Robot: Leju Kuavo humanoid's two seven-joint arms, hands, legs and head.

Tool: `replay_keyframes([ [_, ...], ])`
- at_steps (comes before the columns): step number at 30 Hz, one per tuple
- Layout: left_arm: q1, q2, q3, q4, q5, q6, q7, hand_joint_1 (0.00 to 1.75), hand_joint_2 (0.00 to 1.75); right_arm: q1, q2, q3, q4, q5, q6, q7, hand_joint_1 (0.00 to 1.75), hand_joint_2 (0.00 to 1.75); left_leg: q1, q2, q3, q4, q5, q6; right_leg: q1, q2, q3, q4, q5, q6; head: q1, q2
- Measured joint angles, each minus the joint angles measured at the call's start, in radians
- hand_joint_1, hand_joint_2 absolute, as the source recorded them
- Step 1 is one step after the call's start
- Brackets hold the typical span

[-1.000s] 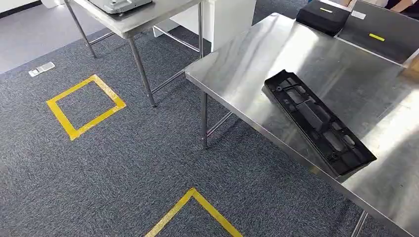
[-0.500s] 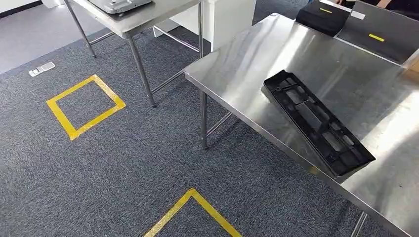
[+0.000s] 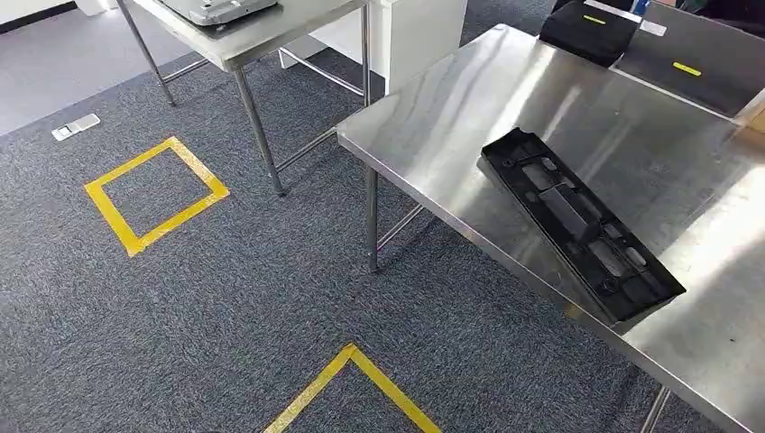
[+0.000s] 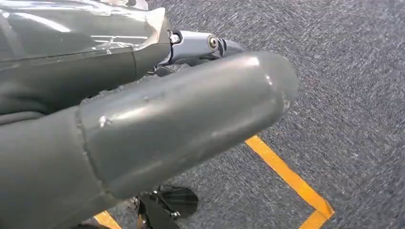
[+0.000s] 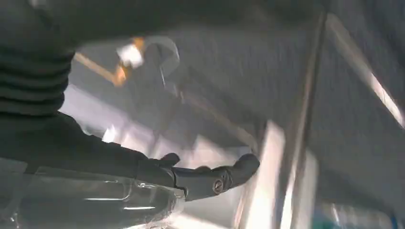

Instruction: Take the parts from the cabinet and place them on the table.

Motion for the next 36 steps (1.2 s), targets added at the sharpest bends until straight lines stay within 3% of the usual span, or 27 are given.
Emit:
replay_keyframes([
  [2, 0.002, 0.007, -0.008, 0.0, -0.014, 0.0, 0.009, 0.0, 0.0, -0.034, -0.022, -0.011, 0.151, -0.019, 0.004, 0.026, 0.0, 1.75, 0.001, 0.0, 0.0, 0.0, 0.0, 0.0, 0.0, 0.0, 0.0, 0.0, 0.0, 0.0, 0.001, 0.0],
  [6, 0.007, 0.018, -0.017, 0.0, -0.031, 0.001, 0.021, 0.0, 0.0, -0.075, -0.038, -0.031, 0.313, -0.048, 0.071, 0.1, 0.0, 1.75, 0.002, 0.0, 0.001, 0.0, 0.0, 0.0, 0.0, 0.0, 0.0, 0.0, 0.0, 0.0, 0.001, 0.0],
  [10, 0.009, 0.027, -0.031, 0.0, -0.046, -0.014, 0.032, 0.0, 0.0, -0.098, -0.04, -0.055, 0.396, -0.082, 0.168, 0.163, 0.0, 1.75, 0.002, 0.0, 0.0, 0.0, 0.0, -0.001, 0.0, 0.0, 0.0, 0.0, 0.0, 0.0, 0.0, 0.0],
  [15, 0.003, 0.038, -0.054, 0.0, -0.068, -0.03, 0.041, 0.0, 0.0, -0.122, -0.037, -0.067, 0.449, -0.085, 0.299, 0.164, 0.0, 1.75, 0.002, 0.0, 0.0, 0.0, 0.0, -0.001, 0.0, 0.0, 0.0, 0.0, 0.0, -0.001, 0.001, 0.0],
  [23, -0.003, 0.059, -0.064, 0.0, -0.076, -0.018, 0.05, 0.0, 0.0, -0.136, -0.028, -0.069, 0.474, -0.092, 0.304, 0.166, 0.0, 1.75, 0.002, 0.0, 0.0, 0.0, 0.0, -0.001, 0.0, 0.0, 0.0, 0.0, 0.0, 0.0, 0.001, 0.0],
  [24, -0.003, 0.063, -0.065, 0.0, -0.079, -0.018, 0.051, 0.0, 0.0, -0.137, -0.025, -0.071, 0.476, -0.094, 0.304, 0.169, 0.0, 1.75, -0.003, 0.0, -0.002, 0.004, -0.004, 0.004, -0.007, 0.0, 0.001, -0.002, 0.001, 0.001, 0.0, 0.0],
  [29, -0.005, 0.073, -0.067, 0.0, -0.087, -0.018, 0.055, 0.0, 0.0, -0.138, -0.014, -0.077, 0.482, -0.1, 0.294, 0.176, 0.0, 1.75, -0.007, 0.0, 0.001, 0.003, -0.003, 0.011, -0.012, 0.002, 0.004, -0.008, 0.005, 0.007, 0.0, 0.0],
  [30, -0.006, 0.073, -0.068, 0.0, -0.087, -0.018, 0.055, 0.0, 0.0, -0.138, -0.013, -0.078, 0.482, -0.1, 0.291, 0.177, 0.0, 1.75, 0.002, 0.004, 0.009, -0.014, 0.007, 0.02, -0.003, 0.003, 0.003, -0.005, 0.003, 0.01, 0.0, 0.0],
  [31, -0.007, 0.071, -0.069, 0.0, -0.087, -0.018, 0.055, 0.0, 0.0, -0.138, -0.013, -0.078, 0.483, -0.1, 0.291, 0.177, 0.0, 1.75, 0.004, 0.012, 0.016, -0.023, 0.013, 0.023, -0.01, 0.001, -0.003, 0.015, -0.007, 0.009, 0.0, 0.0],
  [32, -0.008, 0.072, -0.07, 0.0, -0.087, -0.018, 0.055, 0.0, 0.0, -0.138, -0.012, -0.079, 0.483, -0.099, 0.288, 0.177, 0.0, 1.75, 0.008, 0.016, 0.018, -0.028, 0.015, 0.029, -0.009, 0.002, -0.023, 0.06, -0.039, 0.002, 0.005, 0.0],
  [34, -0.01, 0.073, -0.072, 0.0, -0.087, -0.019, 0.055, 0.0, 0.0, -0.138, -0.011, -0.08, 0.485, -0.098, 0.288, 0.181, 0.0, 1.75, 0.008, 0.03, 0.017, -0.027, 0.015, 0.029, -0.013, 0.002, -0.098, 0.225, -0.118, -0.004, 0.005, 0.0],
  [35, -0.011, 0.073, -0.072, 0.0, -0.087, -0.019, 0.055, 0.0, 0.0, -0.137, -0.011, -0.08, 0.485, -0.096, 0.287, 0.184, 0.0, 1.75, 0.008, 0.036, 0.015, -0.027, 0.015, 0.028, -0.013, 0.002, -0.125, 0.287, -0.14, 0.0, 0.004, 0.0],
  [36, -0.012, 0.072, -0.072, 0.0, -0.087, -0.02, 0.055, 0.0, 0.0, -0.136, -0.011, -0.08, 0.485, -0.096, 0.287, 0.186, 0.0, 1.75, 0.009, 0.043, 0.015, -0.027, 0.015, 0.027, -0.014, 0.001, -0.127, 0.301, -0.141, 0.008, 0.005, 0.0],
])
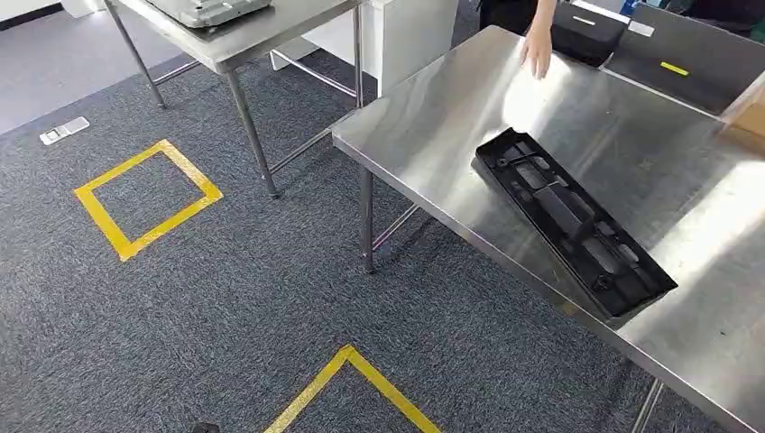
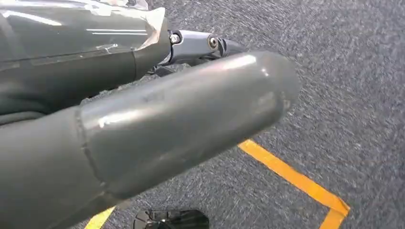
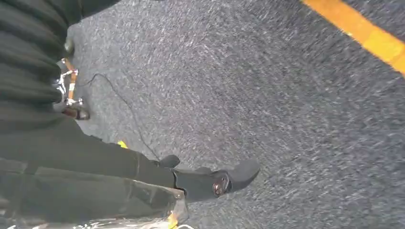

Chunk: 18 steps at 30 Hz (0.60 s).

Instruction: Take the parts from the cabinet and place them on the table.

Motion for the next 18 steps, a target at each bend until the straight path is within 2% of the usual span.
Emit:
replay_keyframes([
  [1, 0.0, -0.001, 0.0, 0.0, 0.0, 0.0, 0.0, 0.0, 0.0, 0.001, -0.001, 0.0, 0.0, 0.0, 0.0, 0.002, 0.0, 1.75, 0.003, 0.008, 0.0, 0.0, -0.001, -0.004, -0.005, -0.001, 0.025, -0.039, 0.017, 0.01, 0.0, 0.0],
  [2, -0.001, -0.002, 0.0, 0.0, 0.0, 0.0, 0.0, 0.0, 0.0, 0.0, -0.002, 0.0, 0.0, 0.001, 0.0, 0.003, 0.0, 1.75, 0.007, 0.017, 0.0, 0.002, -0.001, -0.011, -0.009, -0.006, 0.072, -0.119, 0.045, 0.022, 0.0, 0.0],
  [3, -0.001, -0.003, 0.0, 0.0, 0.0, 0.0, 0.0, 0.0, 0.0, 0.0, -0.002, 0.0, 0.0, 0.004, 0.0, 0.004, 0.0, 1.75, 0.012, 0.025, 0.001, 0.004, -0.003, -0.018, -0.014, -0.02, 0.13, -0.216, 0.074, 0.034, 0.0, 0.0],
  [4, -0.003, -0.002, 0.0, 0.0, 0.0, 0.0, 0.0, 0.0, 0.0, -0.004, 0.0, 0.0, 0.001, 0.005, 0.0, 0.004, 0.0, 1.75, 0.007, 0.032, 0.004, 0.011, -0.007, -0.032, -0.017, -0.066, 0.18, -0.304, 0.089, 0.038, 0.003, 0.0],
  [5, -0.002, 0.002, 0.0, 0.0, 0.001, 0.0, 0.0, 0.0, 0.0, -0.008, 0.005, 0.0, 0.003, 0.006, 0.0, 0.005, 0.0, 1.75, 0.004, 0.04, 0.004, 0.012, -0.012, -0.041, -0.008, -0.079, 0.168, -0.294, 0.092, 0.03, 0.003, 0.0],
  [6, -0.002, 0.002, 0.0, 0.0, 0.001, 0.0, 0.0, 0.0, 0.0, -0.011, 0.003, 0.0, 0.003, 0.007, 0.0, 0.005, 0.0, 1.75, 0.003, 0.046, 0.009, 0.014, -0.017, -0.051, -0.005, -0.063, 0.174, -0.296, 0.096, 0.008, -0.003, 0.0],
  [8, -0.007, 0.0, 0.0, 0.0, 0.001, 0.002, 0.0, 0.0, 0.0, -0.006, 0.0, 0.0, 0.004, 0.01, 0.0, 0.007, 0.0, 1.75, 0.007, 0.064, 0.024, 0.005, -0.016, -0.06, 0.0, -0.045, 0.165, -0.295, 0.094, -0.011, -0.006, 0.0],
  [9, -0.007, -0.002, 0.0, 0.0, 0.001, 0.002, 0.0, 0.0, 0.0, -0.006, -0.001, 0.0, 0.004, 0.01, 0.0, 0.009, 0.0, 1.75, 0.012, 0.074, 0.027, 0.004, -0.02, -0.068, 0.0, -0.032, 0.168, -0.297, 0.096, -0.022, -0.005, 0.0],
  [10, -0.007, -0.001, 0.0, 0.0, 0.001, 0.003, 0.0, 0.0, 0.0, -0.006, 0.0, 0.0, 0.004, 0.011, 0.0, 0.011, 0.0, 1.75, 0.02, 0.046, 0.025, 0.018, -0.035, -0.076, -0.014, -0.022, 0.18, -0.298, 0.1, -0.03, -0.009, 0.0],
  [11, -0.007, -0.001, 0.0, 0.0, 0.001, 0.003, 0.0, 0.0, 0.0, -0.006, -0.001, 0.0, 0.004, 0.01, 0.0, 0.014, 0.0, 1.75, 0.02, 0.004, 0.01, 0.058, -0.072, -0.077, -0.01, -0.013, 0.178, -0.298, 0.103, -0.037, -0.009, 0.0],
  [12, -0.004, -0.001, 0.0, 0.0, 0.0, 0.003, 0.0, 0.0, 0.0, -0.007, -0.001, 0.0, 0.004, 0.01, 0.0, 0.015, 0.0, 1.75, 0.019, -0.02, -0.017, 0.128, -0.119, -0.075, -0.007, -0.005, 0.177, -0.298, 0.105, -0.045, -0.011, 0.0],
  [13, -0.002, 0.001, 0.0, 0.0, 0.0, 0.003, 0.001, 0.0, 0.0, -0.007, 0.0, 0.0, 0.004, 0.01, 0.0, 0.015, 0.0, 1.75, 0.017, -0.034, -0.059, 0.222, -0.165, -0.074, -0.001, 0.008, 0.175, -0.298, 0.105, -0.048, -0.011, 0.0],
  [14, 0.0, 0.002, 0.0, 0.0, 0.0, 0.003, 0.001, 0.0, 0.0, -0.006, 0.0, 0.0, 0.004, 0.01, -0.001, 0.016, 0.0, 1.75, 0.016, -0.038, -0.089, 0.288, -0.19, -0.072, 0.004, 0.021, 0.175, -0.297, 0.105, -0.049, -0.012, 0.0],
  [15, 0.001, 0.002, 0.0, 0.0, 0.0, 0.003, 0.001, 0.0, 0.0, -0.005, 0.0, 0.0, 0.004, 0.009, -0.001, 0.018, 0.0, 1.75, 0.015, -0.039, -0.105, 0.32, -0.192, -0.068, 0.008, 0.034, 0.175, -0.297, 0.105, -0.049, -0.011, 0.0],
  [16, 0.001, 0.002, 0.0, 0.0, 0.0, 0.003, 0.002, 0.0, 0.0, -0.003, 0.0, 0.0, 0.004, 0.008, -0.001, 0.019, 0.0, 1.75, 0.013, -0.04, -0.1, 0.303, -0.17, -0.062, 0.011, 0.047, 0.176, -0.297, 0.105, -0.049, -0.011, 0.0],
  [18, 0.0, 0.002, 0.0, 0.0, 0.0, 0.0, 0.003, 0.0, 0.0, -0.004, 0.0, 0.0, 0.004, 0.009, -0.001, 0.02, 0.0, 1.75, 0.01, -0.052, -0.031, 0.154, -0.08, -0.044, 0.015, 0.076, 0.18, -0.297, 0.105, -0.049, -0.011, 0.0],
])
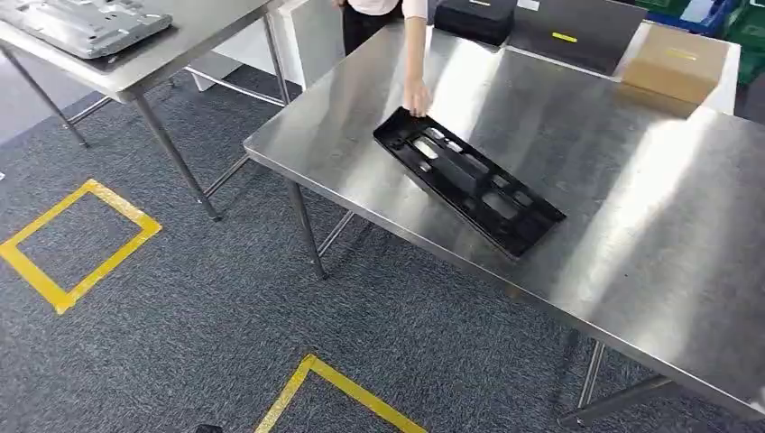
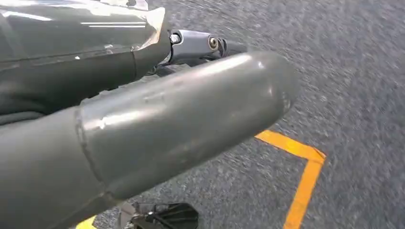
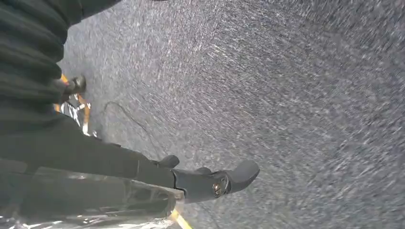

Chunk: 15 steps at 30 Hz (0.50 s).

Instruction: Take the parts from the cabinet and place them on the table.

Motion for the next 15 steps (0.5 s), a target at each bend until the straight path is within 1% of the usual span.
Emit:
replay_keyframes([
  [1, 0.0, 0.0, 0.0, 0.0, 0.0, -0.001, 0.0, 0.0, 0.0, -0.001, 0.0, 0.0, 0.0, 0.001, 0.0, 0.001, 0.0, 1.75, -0.002, -0.036, 0.04, -0.085, 0.039, 0.012, 0.0, 0.013, 0.001, 0.0, 0.0, 0.0, -0.001, 0.0],
  [2, 0.0, 0.005, 0.0, 0.0, 0.0, -0.001, 0.002, 0.0, 0.0, -0.003, 0.008, 0.0, 0.002, 0.002, 0.0, 0.001, 0.0, 1.75, -0.001, -0.093, 0.057, -0.122, 0.033, 0.022, -0.001, 0.02, -0.002, 0.0, 0.001, 0.002, 0.003, 0.0],
  [3, 0.0, 0.003, 0.0, 0.0, -0.002, -0.002, 0.003, 0.0, 0.0, -0.004, 0.006, 0.0, 0.003, 0.003, -0.001, 0.001, 0.0, 1.75, -0.007, -0.075, 0.057, -0.132, 0.038, 0.019, 0.002, 0.031, -0.006, 0.002, 0.001, 0.003, 0.0, 0.0],
  [4, -0.002, 0.003, 0.0, 0.0, -0.002, -0.002, 0.004, 0.0, 0.0, -0.002, 0.006, 0.0, 0.003, 0.003, -0.001, 0.001, 0.0, 1.75, -0.013, -0.061, 0.058, -0.13, 0.038, 0.019, -0.004, 0.038, -0.011, 0.0, 0.004, 0.008, -0.002, 0.0],
  [5, -0.004, 0.003, 0.0, 0.0, -0.001, -0.002, 0.003, 0.0, 0.0, 0.0, 0.006, 0.0, 0.003, 0.004, -0.001, 0.002, 0.0, 1.75, -0.016, -0.055, 0.058, -0.13, 0.038, 0.021, -0.007, 0.047, -0.014, -0.003, 0.007, 0.013, -0.001, 0.0],
  [6, -0.005, 0.003, 0.0, 0.0, -0.001, -0.004, 0.003, 0.0, 0.0, 0.002, 0.007, 0.0, 0.003, 0.005, -0.001, 0.002, 0.0, 1.75, -0.017, -0.043, 0.061, -0.139, 0.042, 0.025, -0.003, 0.057, -0.023, -0.008, 0.01, 0.021, -0.002, 0.0],
  [7, -0.007, 0.001, 0.0, 0.0, -0.002, -0.007, 0.003, 0.0, 0.0, 0.002, 0.005, 0.0, 0.003, 0.006, -0.001, 0.002, 0.0, 1.75, -0.006, -0.025, 0.069, -0.159, 0.054, 0.032, 0.0, 0.029, -0.023, 0.005, 0.004, 0.022, 0.001, 0.0],
  [8, -0.005, 0.001, 0.0, 0.0, -0.002, -0.008, 0.003, 0.0, 0.0, 0.001, 0.004, 0.0, 0.003, 0.007, -0.001, 0.003, 0.0, 1.75, -0.009, -0.015, 0.075, -0.167, 0.054, 0.036, 0.001, -0.022, -0.04, 0.036, -0.016, 0.022, 0.001, 0.0],
  [9, -0.005, 0.002, 0.0, 0.0, -0.002, -0.008, 0.004, 0.0, 0.0, -0.002, 0.005, 0.0, 0.003, 0.008, -0.001, 0.004, 0.0, 1.75, -0.009, 0.002, 0.076, -0.167, 0.054, 0.038, 0.0, -0.046, -0.076, 0.101, -0.051, 0.018, 0.005, 0.0],
  [10, -0.004, 0.001, 0.0, 0.0, -0.002, -0.01, 0.006, 0.0, 0.0, -0.003, 0.005, 0.0, 0.003, 0.008, -0.001, 0.005, 0.0, 1.75, -0.011, 0.016, 0.076, -0.167, 0.053, 0.039, -0.001, -0.055, -0.111, 0.171, -0.081, 0.017, 0.005, 0.0],
  [11, -0.004, 0.001, 0.0, 0.0, -0.002, -0.011, 0.006, 0.0, 0.0, -0.004, 0.005, 0.0, 0.003, 0.008, -0.001, 0.006, 0.0, 1.75, -0.012, 0.032, 0.075, -0.166, 0.052, 0.039, -0.004, -0.061, -0.15, 0.247, -0.108, 0.02, 0.004, 0.0],
  [12, -0.004, 0.0, 0.0, 0.0, -0.002, -0.011, 0.008, 0.0, 0.0, -0.003, 0.004, 0.0, 0.003, 0.009, -0.001, 0.007, 0.0, 1.75, -0.012, 0.046, 0.074, -0.166, 0.052, 0.039, -0.005, -0.064, -0.172, 0.292, -0.117, 0.026, 0.006, 0.0],
  [13, -0.004, 0.0, 0.0, 0.0, -0.002, -0.011, 0.009, 0.0, 0.0, -0.001, 0.003, 0.0, 0.003, 0.009, -0.001, 0.011, 0.0, 1.75, -0.012, 0.058, 0.075, -0.166, 0.051, 0.038, -0.008, -0.067, -0.168, 0.287, -0.107, 0.035, 0.005, 0.0],
  [14, -0.005, -0.001, 0.0, 0.0, -0.002, -0.012, 0.01, 0.0, 0.0, 0.001, 0.001, 0.0, 0.003, 0.008, 0.0, 0.016, 0.0, 1.75, -0.011, 0.071, 0.076, -0.165, 0.049, 0.036, -0.011, -0.072, -0.136, 0.229, -0.079, 0.047, 0.006, 0.0],
  [15, -0.005, -0.003, 0.0, 0.0, -0.002, -0.013, 0.01, 0.0, 0.0, 0.001, -0.001, 0.0, 0.003, 0.008, 0.0, 0.019, 0.0, 1.75, -0.011, 0.083, 0.078, -0.165, 0.048, 0.034, -0.013, -0.083, -0.088, 0.141, -0.045, 0.057, 0.005, 0.0],
])
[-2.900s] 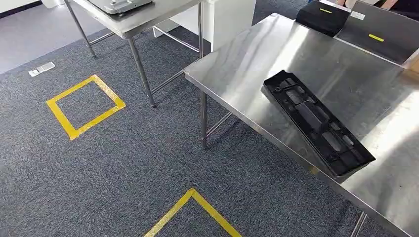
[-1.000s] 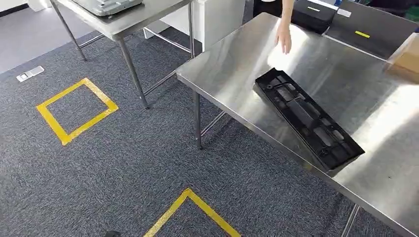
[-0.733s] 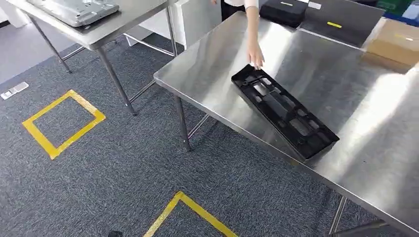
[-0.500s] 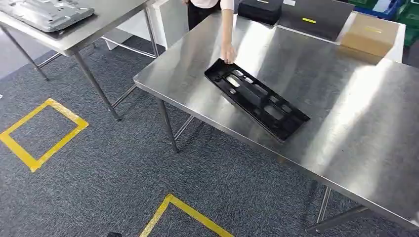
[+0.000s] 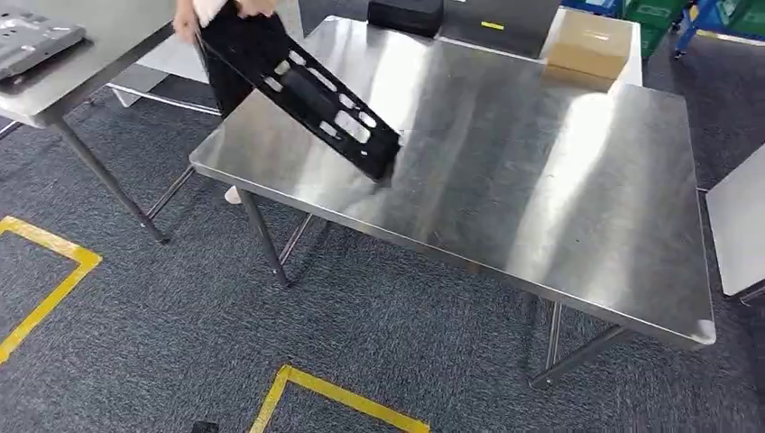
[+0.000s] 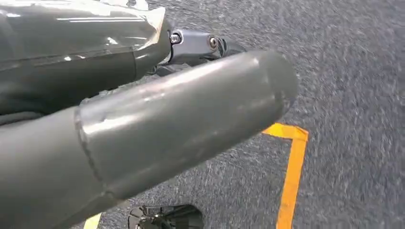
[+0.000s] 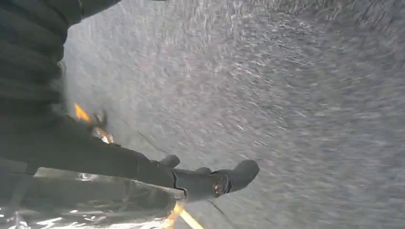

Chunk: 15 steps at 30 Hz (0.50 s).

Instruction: Take the parts from the cabinet and place them on the table.

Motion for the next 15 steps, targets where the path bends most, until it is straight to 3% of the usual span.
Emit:
replay_keyframes([
  [1, 0.0, -0.001, 0.0, 0.0, 0.0, 0.0, 0.001, 0.0, 0.0, -0.002, -0.002, 0.0, 0.0, 0.0, 0.0, 0.0, 0.0, 1.75, 0.0, 0.012, 0.004, 0.0, -0.003, -0.004, 0.0, -0.029, 0.062, -0.11, 0.035, 0.007, 0.001, 0.0],
  [2, 0.0, -0.001, 0.0, 0.0, 0.0, 0.0, 0.002, 0.0, 0.0, -0.004, -0.002, 0.0, 0.0, 0.0, 0.002, 0.0, 0.0, 1.75, -0.005, 0.02, 0.009, 0.002, -0.006, -0.01, 0.002, -0.079, 0.083, -0.158, 0.042, -0.005, 0.002, 0.0],
  [3, 0.0, -0.001, 0.0, 0.0, 0.0, 0.0, 0.002, 0.0, 0.0, -0.007, -0.002, 0.0, 0.0, 0.002, 0.005, 0.0, 0.0, 1.75, -0.011, 0.03, 0.01, 0.004, -0.013, -0.02, 0.014, -0.086, 0.09, -0.159, 0.051, -0.01, 0.0, 0.0],
  [4, -0.001, -0.001, 0.0, 0.0, 0.0, 0.0, 0.003, 0.0, 0.0, -0.007, -0.002, 0.0, 0.0, 0.003, 0.005, 0.0, 0.0, 1.75, -0.011, 0.038, 0.016, 0.004, -0.015, -0.024, 0.012, -0.066, 0.085, -0.155, 0.051, -0.022, -0.002, 0.0],
  [6, -0.004, -0.003, 0.0, 0.0, 0.0, 0.0, 0.003, 0.0, 0.0, -0.003, -0.003, 0.0, 0.001, 0.004, 0.005, 0.001, 0.0, 1.75, -0.009, 0.058, 0.025, 0.001, -0.018, -0.031, 0.015, -0.044, 0.074, -0.156, 0.05, -0.03, 0.0, 0.0],
  [7, -0.004, -0.004, 0.0, 0.0, 0.0, 0.0, 0.003, 0.0, 0.0, -0.003, -0.004, 0.0, 0.001, 0.004, 0.005, 0.001, 0.0, 1.75, -0.003, 0.056, 0.023, 0.006, -0.026, -0.041, -0.004, -0.031, 0.09, -0.161, 0.057, -0.042, 0.0, 0.0],
  [8, -0.005, -0.002, 0.0, 0.0, 0.0, 0.0, 0.003, 0.0, 0.0, -0.003, -0.002, 0.0, 0.001, 0.005, 0.005, 0.001, 0.0, 1.75, 0.001, 0.002, 0.018, 0.03, -0.048, -0.048, -0.006, -0.019, 0.087, -0.161, 0.058, -0.045, -0.004, 0.0],
  [9, -0.004, -0.003, 0.0, 0.0, 0.0, 0.0, 0.003, 0.0, 0.0, -0.004, -0.003, 0.0, 0.001, 0.005, 0.005, 0.002, 0.0, 1.75, 0.003, -0.041, -0.008, 0.092, -0.093, -0.048, -0.006, -0.01, 0.086, -0.161, 0.062, -0.057, -0.006, 0.0],
  [10, 0.0, -0.003, 0.0, 0.0, 0.0, 0.0, 0.004, 0.0, 0.0, -0.005, -0.003, 0.001, 0.001, 0.006, 0.005, 0.002, 0.0, 1.75, 0.004, -0.058, -0.039, 0.164, -0.133, -0.049, -0.005, 0.0, 0.084, -0.161, 0.064, -0.063, -0.007, 0.0],
  [11, 0.003, -0.003, 0.0, 0.0, 0.0, 0.0, 0.005, 0.0, 0.0, -0.006, -0.002, 0.001, 0.001, 0.006, 0.006, 0.002, 0.0, 1.75, 0.004, -0.067, -0.076, 0.245, -0.17, -0.051, -0.003, 0.015, 0.083, -0.16, 0.064, -0.063, -0.006, 0.0],
  [12, 0.005, -0.003, 0.0, 0.0, 0.0, 0.0, 0.007, 0.0, 0.0, -0.004, -0.003, 0.001, 0.001, 0.006, 0.01, 0.002, 0.0, 1.75, 0.006, -0.07, -0.108, 0.308, -0.186, -0.053, -0.001, 0.031, 0.083, -0.16, 0.064, -0.063, -0.007, 0.0],
  [13, 0.005, -0.003, 0.0, 0.001, 0.002, -0.003, 0.01, 0.0, 0.0, -0.002, -0.003, 0.001, 0.001, 0.011, 0.01, 0.004, 0.0, 1.75, 0.007, -0.07, -0.113, 0.313, -0.173, -0.053, -0.001, 0.043, 0.084, -0.16, 0.064, -0.063, -0.006, 0.0],
  [14, 0.005, -0.003, 0.0, 0.001, 0.002, -0.007, 0.015, 0.0, 0.0, 0.0, -0.003, 0.002, 0.001, 0.016, 0.01, 0.005, 0.0, 1.75, 0.009, -0.07, -0.102, 0.282, -0.142, -0.054, -0.002, 0.052, 0.086, -0.159, 0.064, -0.063, -0.007, 0.0],
  [15, 0.004, -0.002, 0.0, 0.001, 0.003, -0.013, 0.021, 0.0, 0.0, 0.0, -0.003, 0.003, 0.001, 0.021, 0.009, 0.006, 0.0, 1.75, 0.012, -0.071, -0.071, 0.212, -0.093, -0.054, -0.004, 0.056, 0.088, -0.158, 0.064, -0.062, -0.006, 0.0],
])
